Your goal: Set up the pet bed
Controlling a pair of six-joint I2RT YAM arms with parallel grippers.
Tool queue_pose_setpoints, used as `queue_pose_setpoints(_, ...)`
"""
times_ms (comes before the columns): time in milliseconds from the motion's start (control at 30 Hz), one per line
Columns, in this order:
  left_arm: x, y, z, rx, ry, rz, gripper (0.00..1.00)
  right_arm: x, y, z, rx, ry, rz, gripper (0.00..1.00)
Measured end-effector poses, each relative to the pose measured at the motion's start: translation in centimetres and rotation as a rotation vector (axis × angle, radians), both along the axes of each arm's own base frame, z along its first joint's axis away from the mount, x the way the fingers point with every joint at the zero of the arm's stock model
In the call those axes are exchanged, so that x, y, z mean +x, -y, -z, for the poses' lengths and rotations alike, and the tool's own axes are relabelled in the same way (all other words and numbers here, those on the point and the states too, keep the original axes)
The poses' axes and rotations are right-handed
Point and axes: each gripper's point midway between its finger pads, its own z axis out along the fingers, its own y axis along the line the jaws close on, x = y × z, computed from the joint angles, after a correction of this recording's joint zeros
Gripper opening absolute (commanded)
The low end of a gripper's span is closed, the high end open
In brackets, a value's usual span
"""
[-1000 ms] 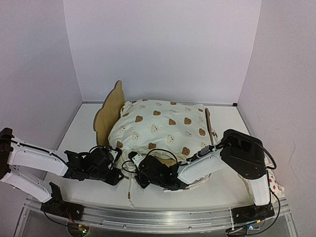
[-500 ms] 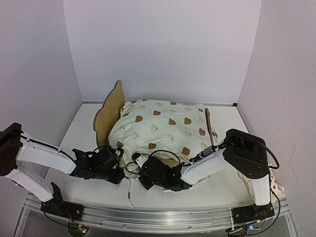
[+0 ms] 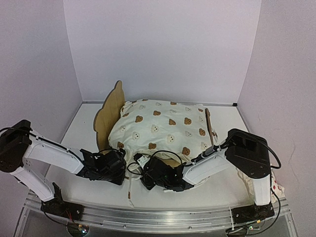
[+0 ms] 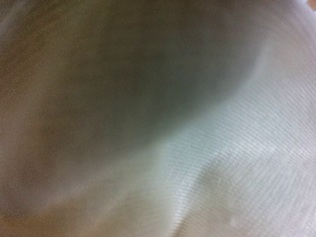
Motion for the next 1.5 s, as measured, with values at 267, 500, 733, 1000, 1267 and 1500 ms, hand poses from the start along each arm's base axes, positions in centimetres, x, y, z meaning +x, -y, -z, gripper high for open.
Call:
queue_pose_setpoints(267,0.0,0.0,0.2,0.018,0.026,-0.042,0.01,0.0,0.3,-0.2,-0.004,0.001,0.003,0.09)
queue_pose_setpoints(500,-0.8,0.1,0.0,0.038,0.038,-0.036,0.0,-0.1,0.3,-0.6,0.002,-0.001,0.003,0.09)
queue_pose_setpoints(733,-1.0,0.3,-3.4,-0.036,0.071,-0.026,0.0,-0.5,-0.2,-1.5,0.035,-0.021,-0.015,0.09)
queue_pose_setpoints(1000,-0.8,1.3,-6.6,-0.135,0.119,0.013,0.0,-1.5,-1.2,-1.7,0.068,-0.073,-0.071,0.1)
queue_pose_setpoints(1267,-0.5,2.2,-6.1,-0.127,0.135,0.046,0.0,-0.9,-1.9,-3.0,0.101,-0.055,-0.046,0.22)
queue_pose_setpoints(1500,0.1,2.7,-5.4,-0.121,0.143,0.055,0.0,0.1,-1.2,-3.0,0.088,-0.017,0.011,0.38)
